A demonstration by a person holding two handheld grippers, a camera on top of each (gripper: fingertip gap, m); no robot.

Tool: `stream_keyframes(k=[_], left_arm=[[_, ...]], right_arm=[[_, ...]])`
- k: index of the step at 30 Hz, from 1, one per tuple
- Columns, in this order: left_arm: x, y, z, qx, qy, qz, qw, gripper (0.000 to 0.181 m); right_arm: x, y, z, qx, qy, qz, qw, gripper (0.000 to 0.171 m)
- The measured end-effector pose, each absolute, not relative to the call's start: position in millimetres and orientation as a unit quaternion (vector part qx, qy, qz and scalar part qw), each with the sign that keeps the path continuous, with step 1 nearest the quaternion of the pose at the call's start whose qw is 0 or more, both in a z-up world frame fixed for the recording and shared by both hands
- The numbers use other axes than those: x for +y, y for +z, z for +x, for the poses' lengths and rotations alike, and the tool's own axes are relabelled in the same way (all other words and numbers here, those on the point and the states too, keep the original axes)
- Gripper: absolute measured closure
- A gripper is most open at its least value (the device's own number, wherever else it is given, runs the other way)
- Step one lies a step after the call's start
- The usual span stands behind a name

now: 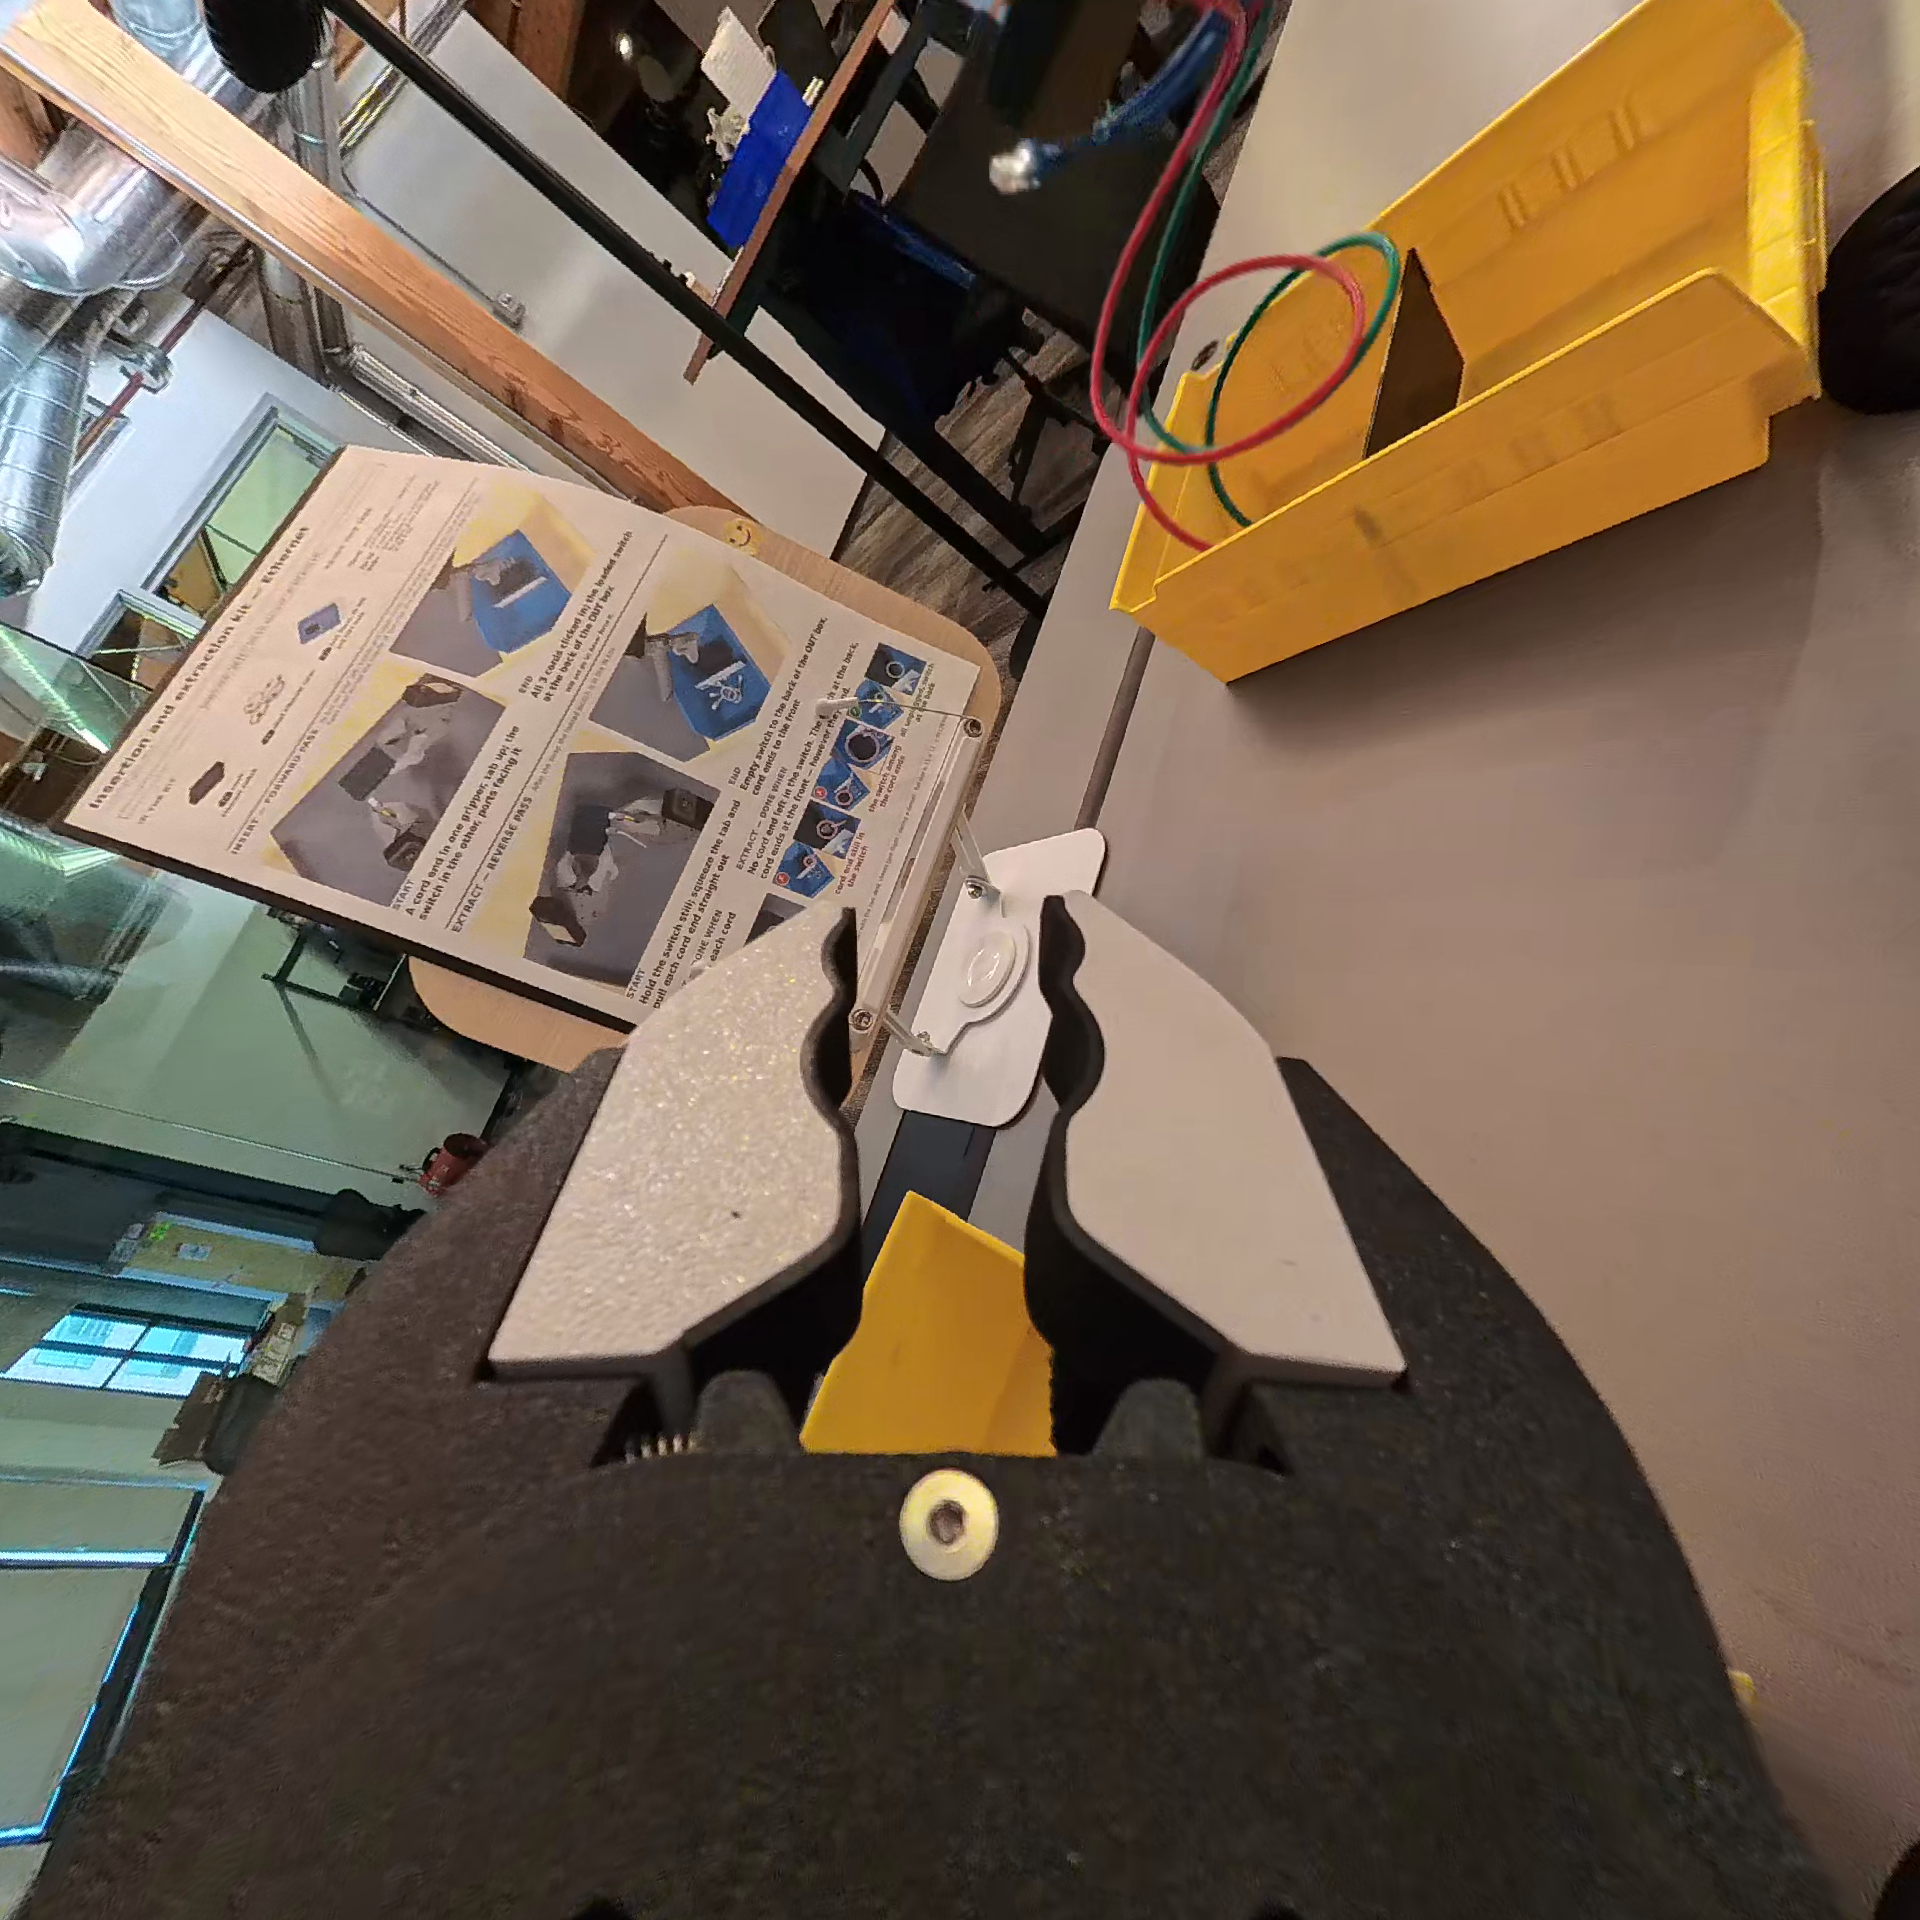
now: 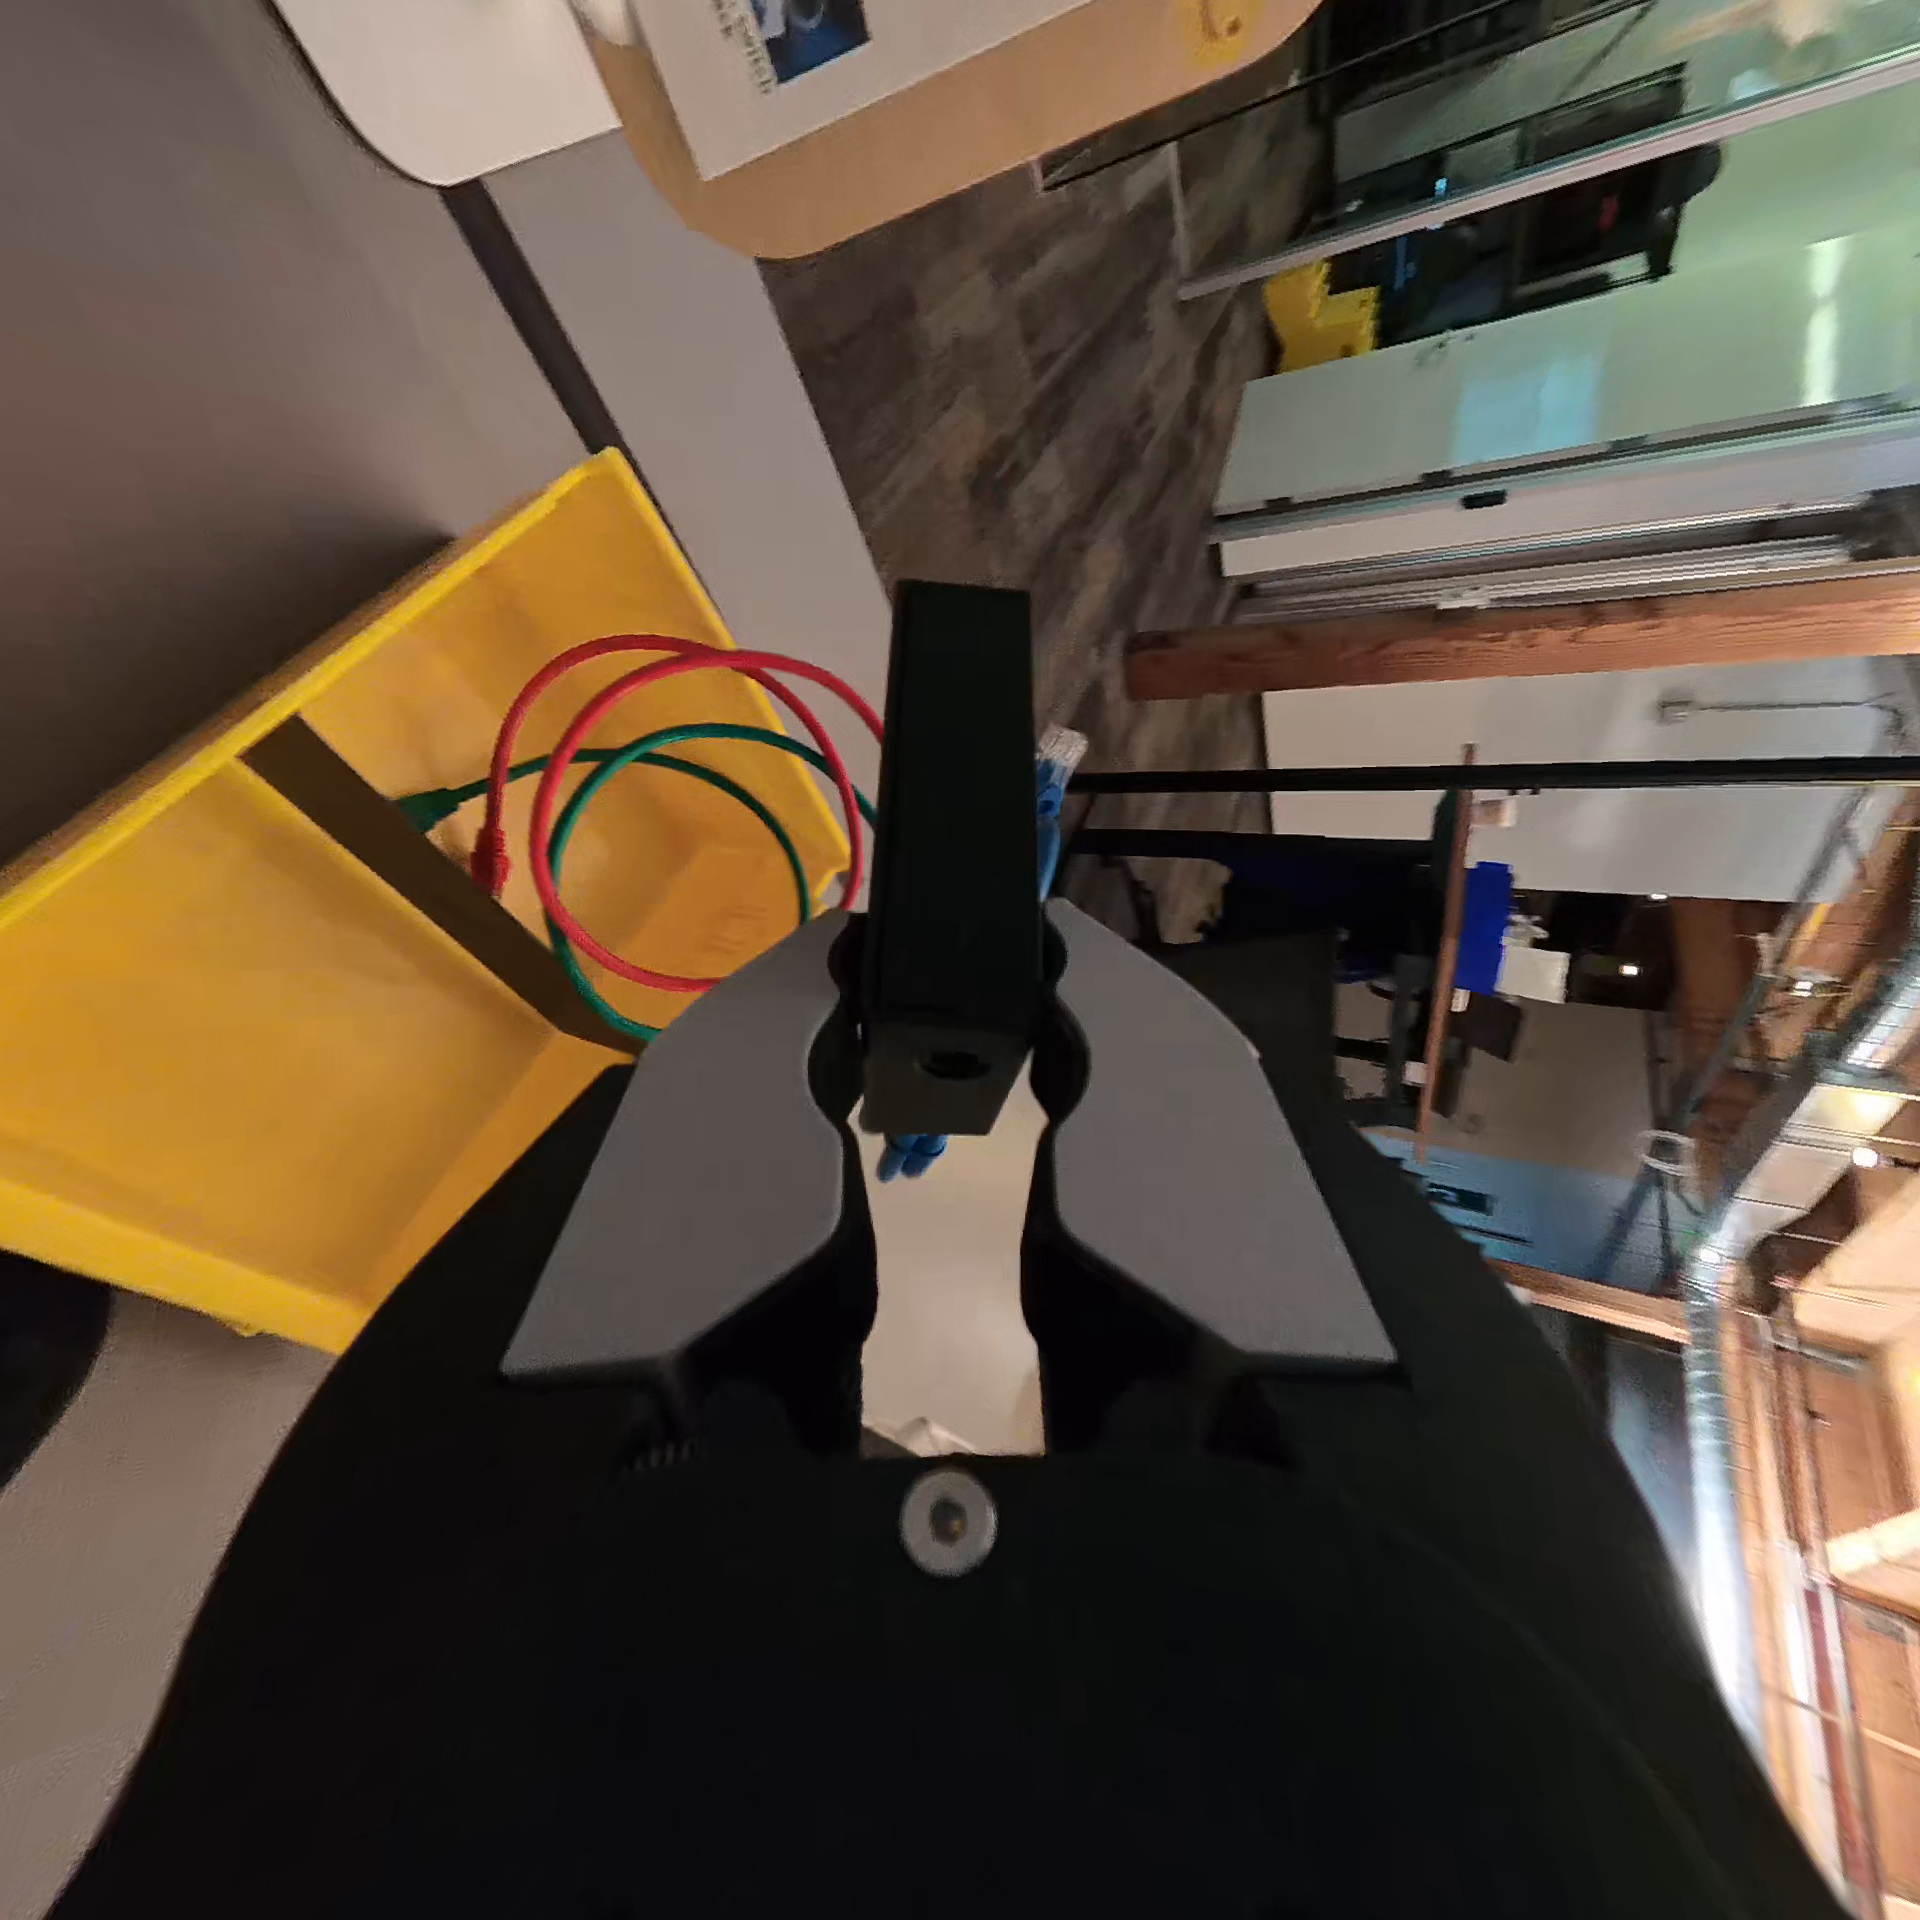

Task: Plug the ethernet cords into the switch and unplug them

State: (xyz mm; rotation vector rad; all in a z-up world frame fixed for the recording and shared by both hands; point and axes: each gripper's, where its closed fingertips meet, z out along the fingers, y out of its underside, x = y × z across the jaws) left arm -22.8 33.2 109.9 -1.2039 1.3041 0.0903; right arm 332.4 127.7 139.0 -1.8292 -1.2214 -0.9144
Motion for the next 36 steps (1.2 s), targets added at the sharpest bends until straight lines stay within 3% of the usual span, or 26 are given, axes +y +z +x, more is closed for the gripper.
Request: stream_keyframes(k=[15, 36], left_arm=[[34.1, 96.5, -11.5, 0.594, 0.052, -0.525, 0.608, 0.150], [33.2, 71.5, 15.5, 0.638, 0.085, -0.516, 0.566, 0.150]], right_arm=[[150.4, 42.5, 322.9, -0.506, -0.159, -0.786, 0.318, 0.142], [190.1, -59.9, 319.9, -0.509, -0.185, -0.840, -0.023, 0.142]])
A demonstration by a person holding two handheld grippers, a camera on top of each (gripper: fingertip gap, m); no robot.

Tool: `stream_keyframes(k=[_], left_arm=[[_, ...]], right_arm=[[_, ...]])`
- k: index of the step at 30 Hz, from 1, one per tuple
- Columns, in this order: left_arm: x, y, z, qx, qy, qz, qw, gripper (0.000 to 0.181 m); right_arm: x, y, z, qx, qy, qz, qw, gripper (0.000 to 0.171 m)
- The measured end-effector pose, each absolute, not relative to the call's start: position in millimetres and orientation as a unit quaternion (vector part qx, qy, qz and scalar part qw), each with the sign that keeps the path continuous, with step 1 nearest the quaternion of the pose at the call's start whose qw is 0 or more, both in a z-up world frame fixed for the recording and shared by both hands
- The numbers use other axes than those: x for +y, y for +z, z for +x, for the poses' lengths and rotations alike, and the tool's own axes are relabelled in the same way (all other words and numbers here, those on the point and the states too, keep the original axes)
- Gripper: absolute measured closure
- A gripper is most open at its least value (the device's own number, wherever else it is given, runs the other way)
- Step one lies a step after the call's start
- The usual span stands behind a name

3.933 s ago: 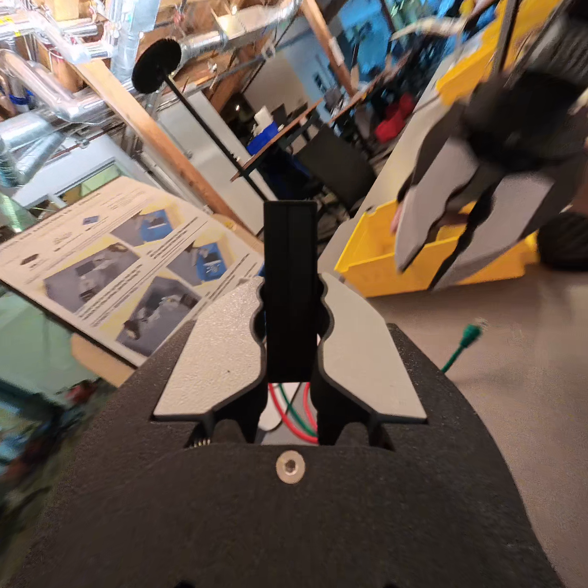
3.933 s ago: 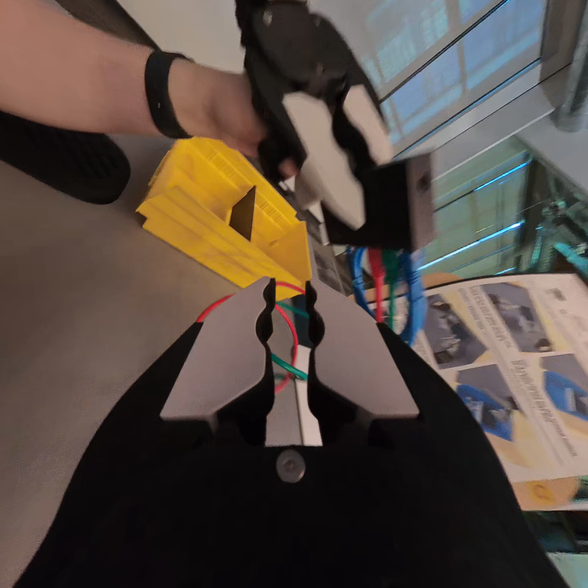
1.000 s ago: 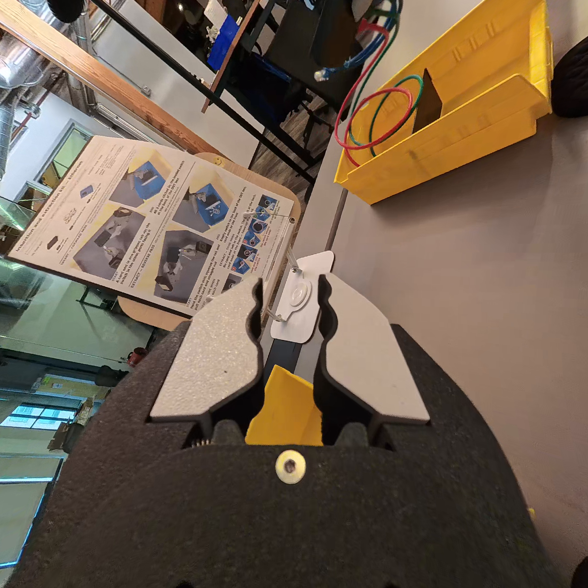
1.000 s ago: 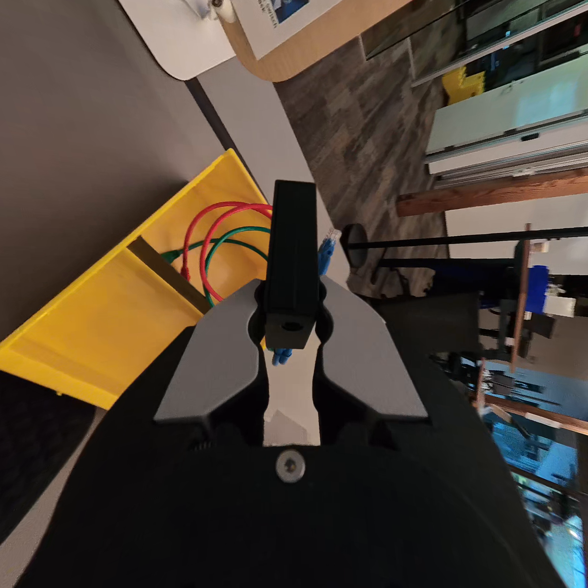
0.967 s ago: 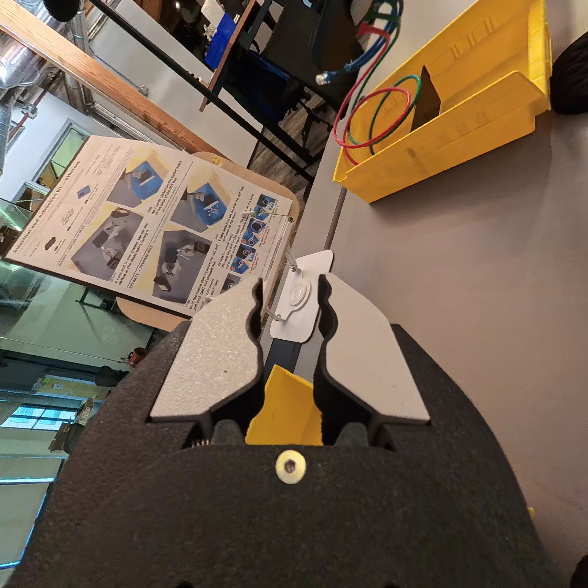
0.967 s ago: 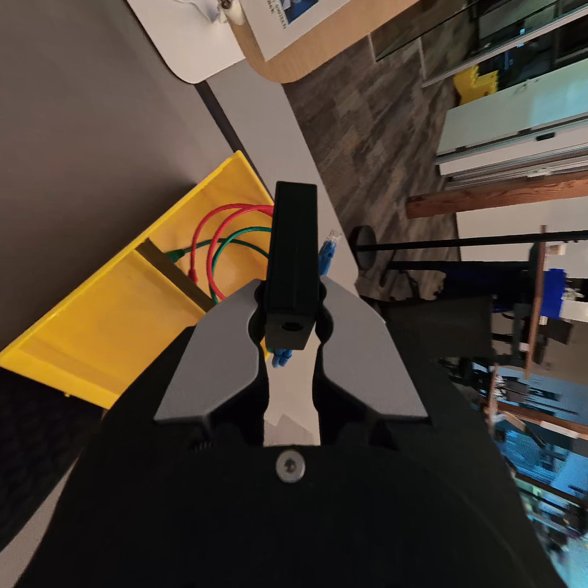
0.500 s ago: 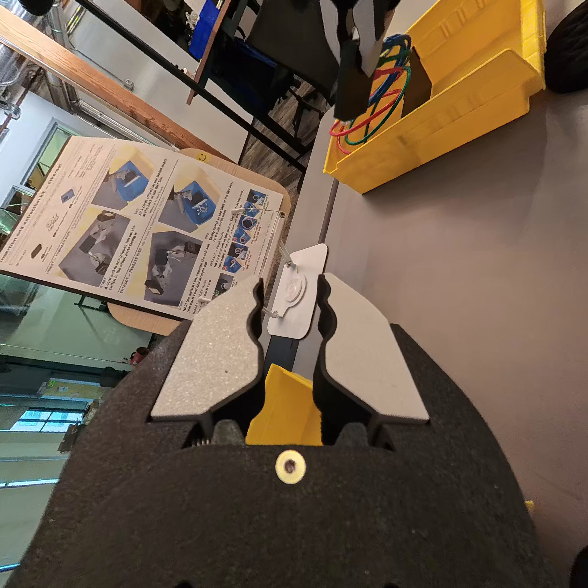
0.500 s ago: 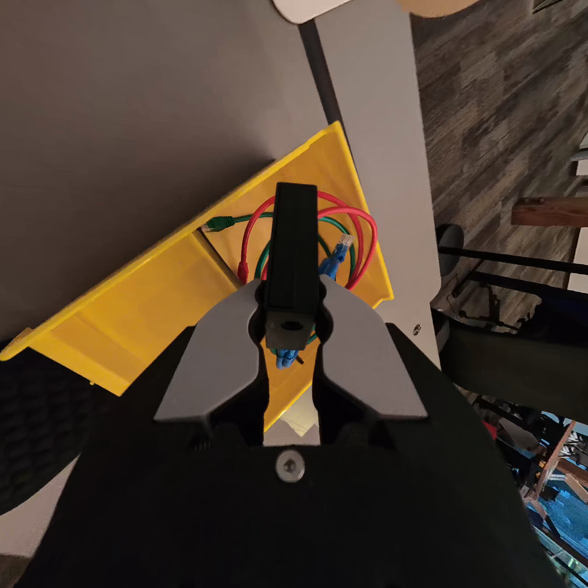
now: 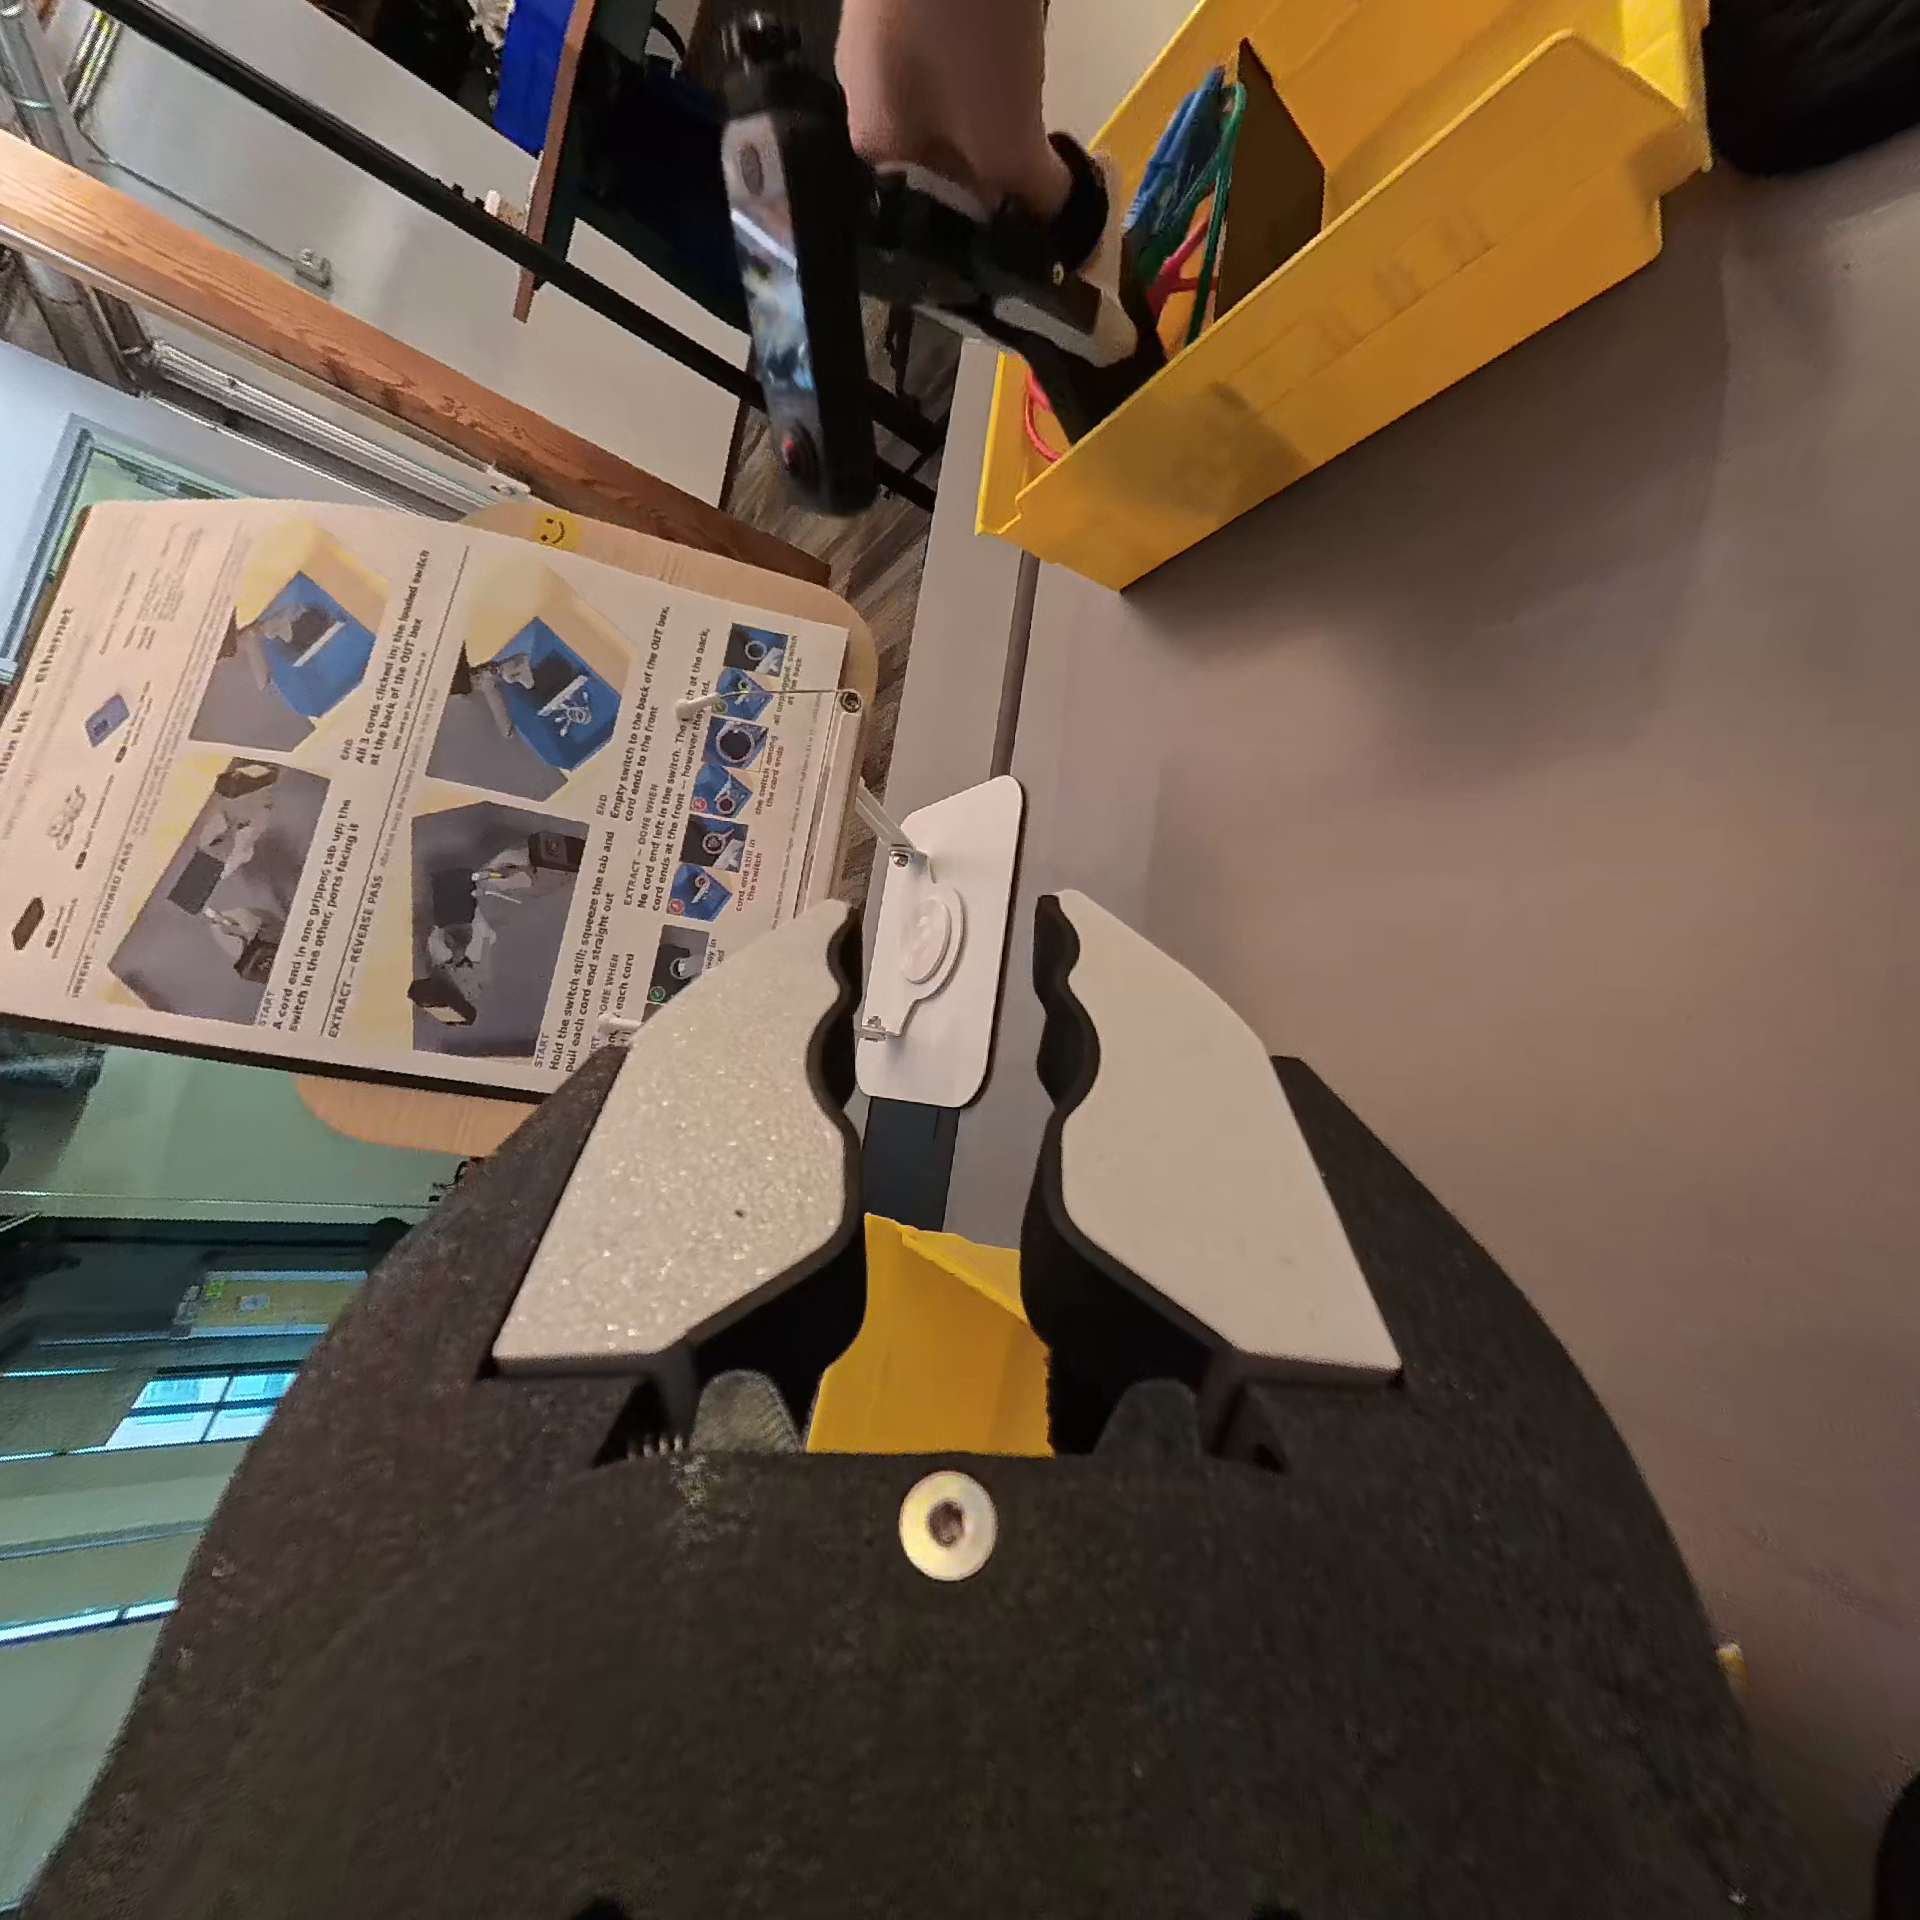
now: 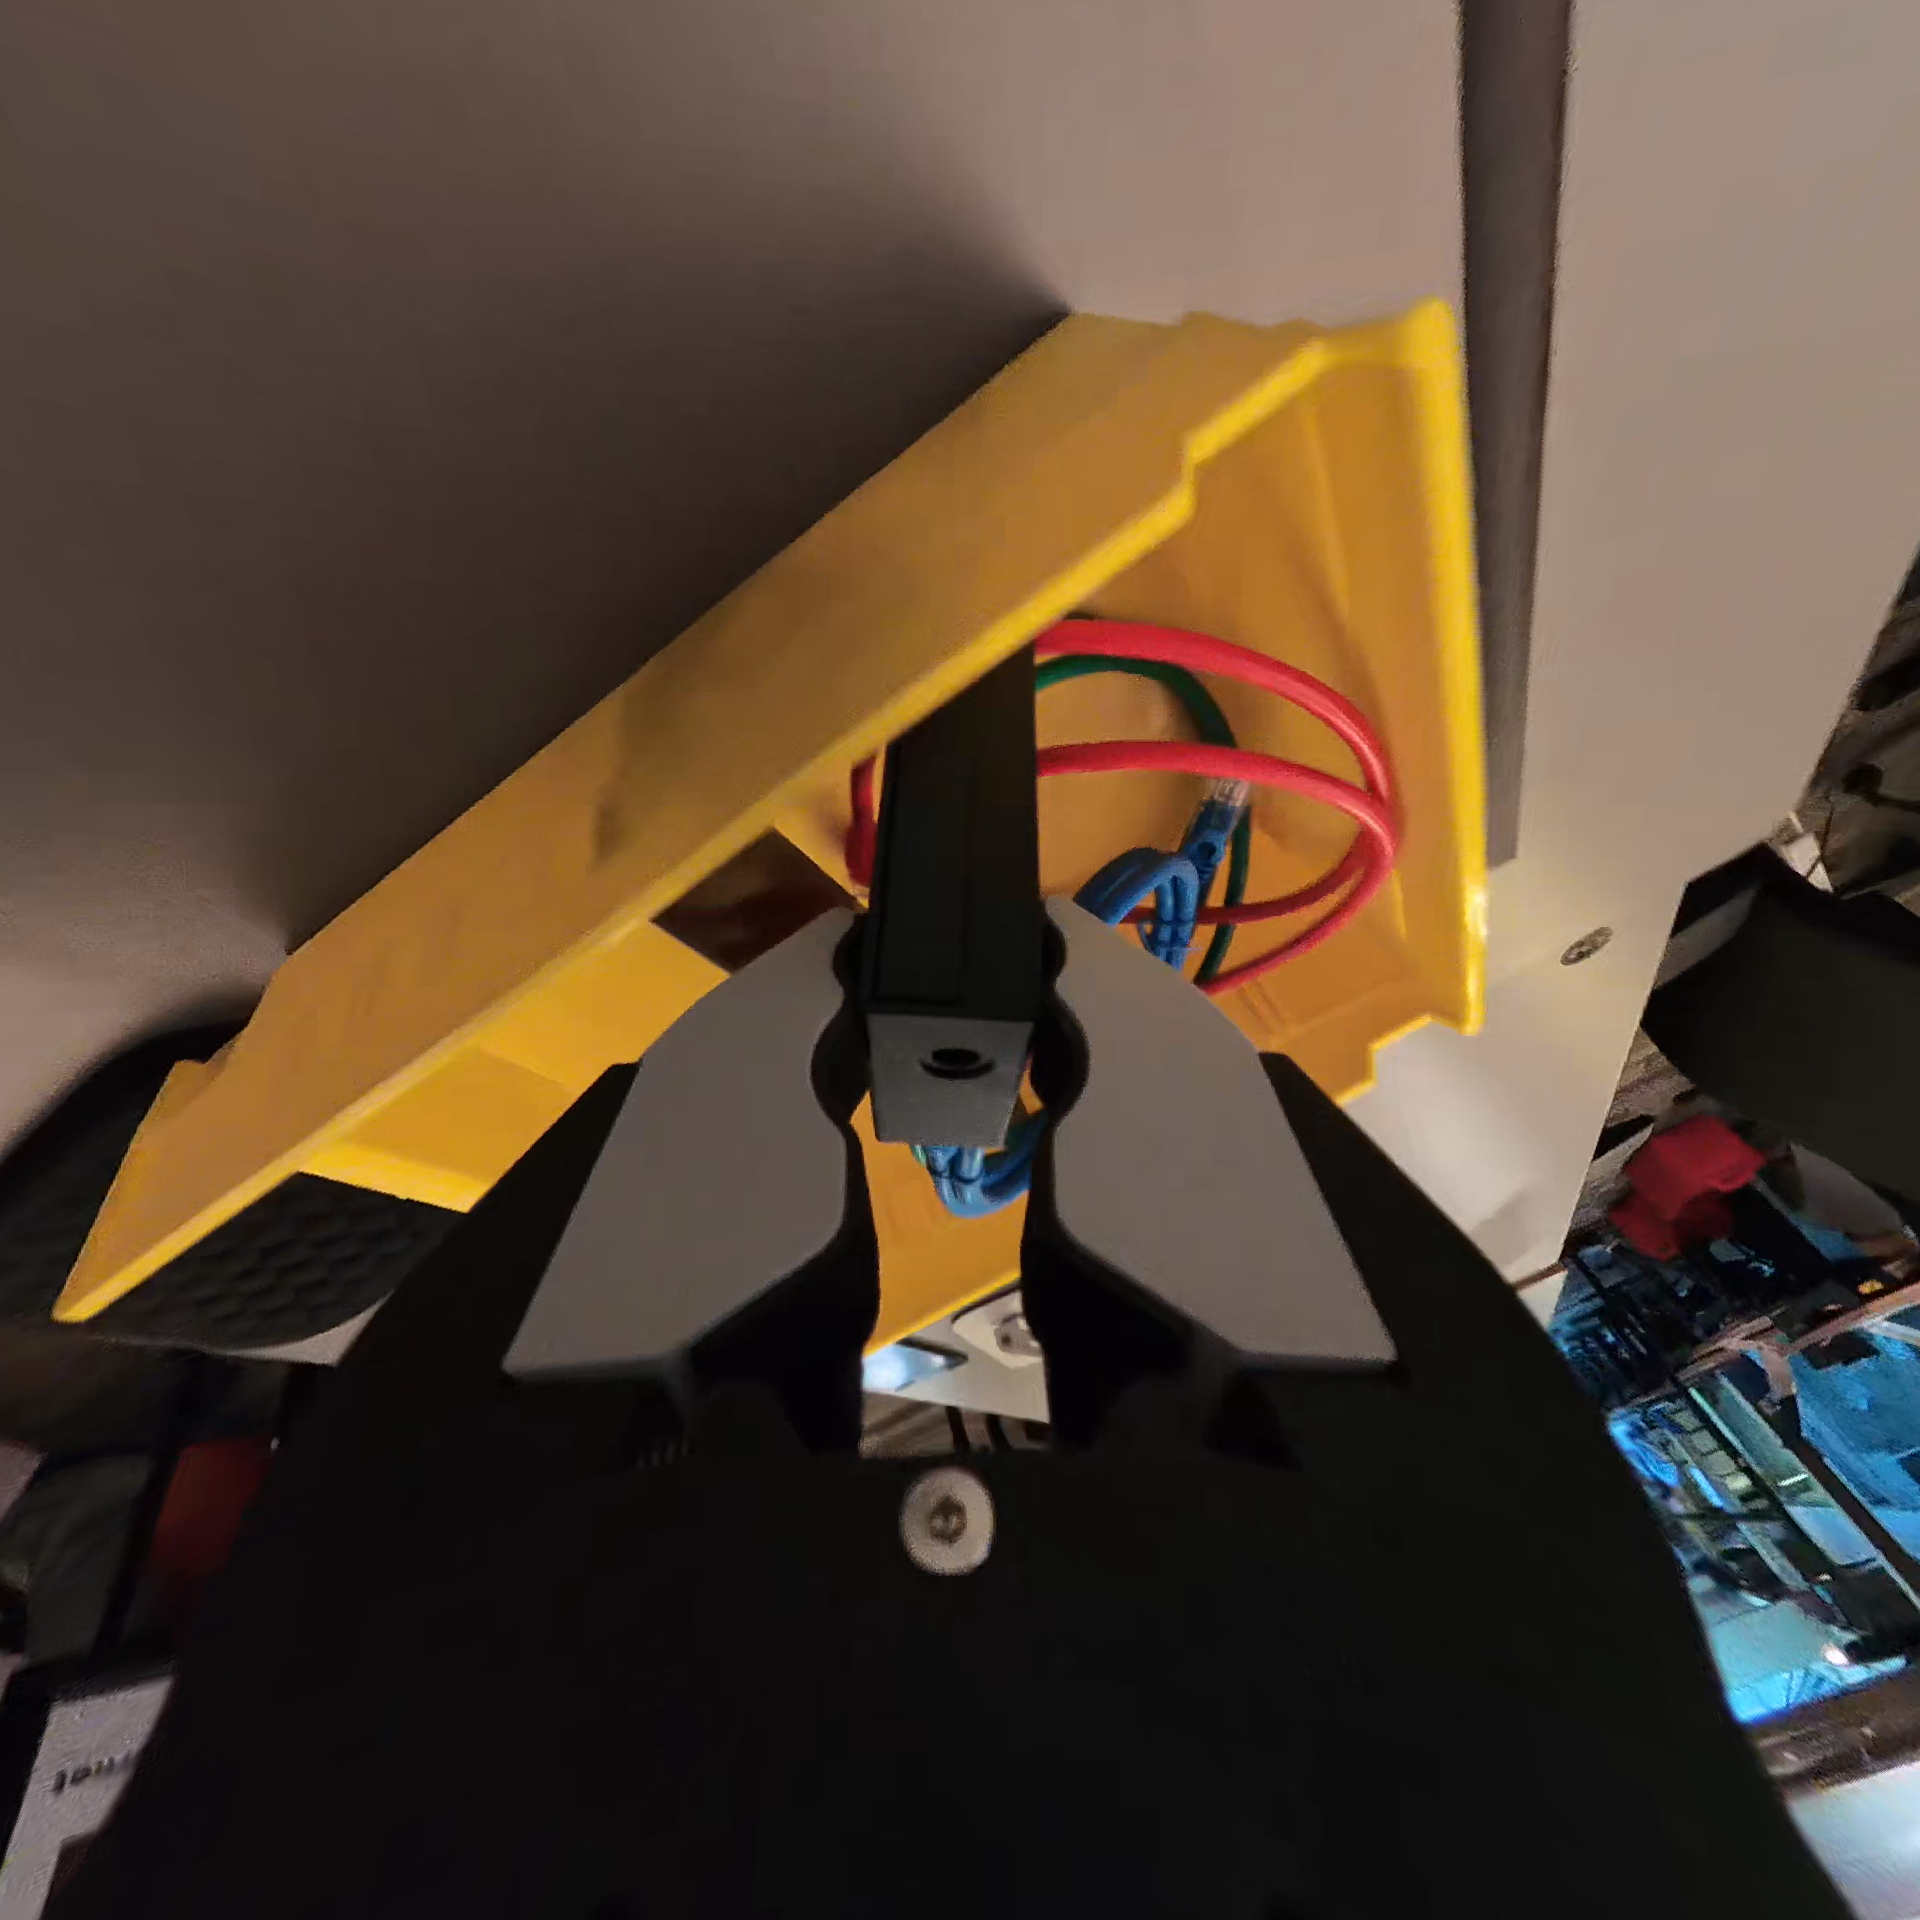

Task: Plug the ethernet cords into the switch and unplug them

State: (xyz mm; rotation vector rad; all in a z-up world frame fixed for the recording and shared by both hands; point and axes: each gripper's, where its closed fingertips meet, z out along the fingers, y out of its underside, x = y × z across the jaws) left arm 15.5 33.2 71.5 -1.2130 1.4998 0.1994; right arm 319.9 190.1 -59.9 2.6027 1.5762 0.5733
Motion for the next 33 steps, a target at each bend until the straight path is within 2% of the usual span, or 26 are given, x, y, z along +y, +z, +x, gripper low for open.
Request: stream_keyframes(k=[5, 11, 14, 19, 23, 24, 27, 29, 31, 33], left_arm=[[36.1, 70.3, 15.8, 0.635, 0.081, -0.521, 0.565, 0.150], [41.0, 77.5, 4.1, 0.614, 0.075, -0.535, 0.575, 0.150], [40.7, 82.1, -2.0, 0.607, 0.077, -0.538, 0.580, 0.150], [43.0, 90.5, -17.3, 0.589, 0.098, -0.547, 0.586, 0.150], [45.9, 99.7, -34.1, 0.560, 0.113, -0.567, 0.593, 0.150], [47.8, 100.9, -41.8, 0.546, 0.115, -0.583, 0.590, 0.150], [57.5, 101.8, -76.0, 0.474, 0.116, -0.662, 0.569, 0.151], [66.3, 104.3, -106.4, 0.408, 0.137, -0.707, 0.561, 0.151], [70.4, 99.2, -129.3, 0.355, 0.134, -0.751, 0.541, 0.151], [74.9, 93.5, -143.8, 0.307, 0.120, -0.784, 0.526, 0.151]], right_arm=[[193.1, -78.4, 321.0, 0.510, 0.205, 0.832, 0.075, 0.142], [190.1, -62.2, 332.1, 0.499, 0.216, 0.838, 0.051, 0.130], [193.4, -38.3, 335.2, 0.510, 0.227, 0.830, -0.016, 0.115], [182.9, 20.5, 344.5, 0.460, 0.208, 0.841, -0.194, 0.127], [160.6, 49.5, 376.5, 0.328, 0.177, 0.865, -0.337, 0.131], [152.8, 48.0, 395.9, 0.259, 0.168, 0.883, -0.354, 0.132], [115.4, 8.2, 444.0, 0.039, 0.062, 0.945, -0.318, 0.138], [113.8, -9.3, 454.9, 0.005, 0.004, 0.940, -0.341, 0.142], [115.6, -25.3, 476.5, 0.002, 0.024, 0.935, -0.355, 0.142], [115.4, -39.9, 493.6, -0.016, 0.019, 0.943, -0.331, 0.139]])
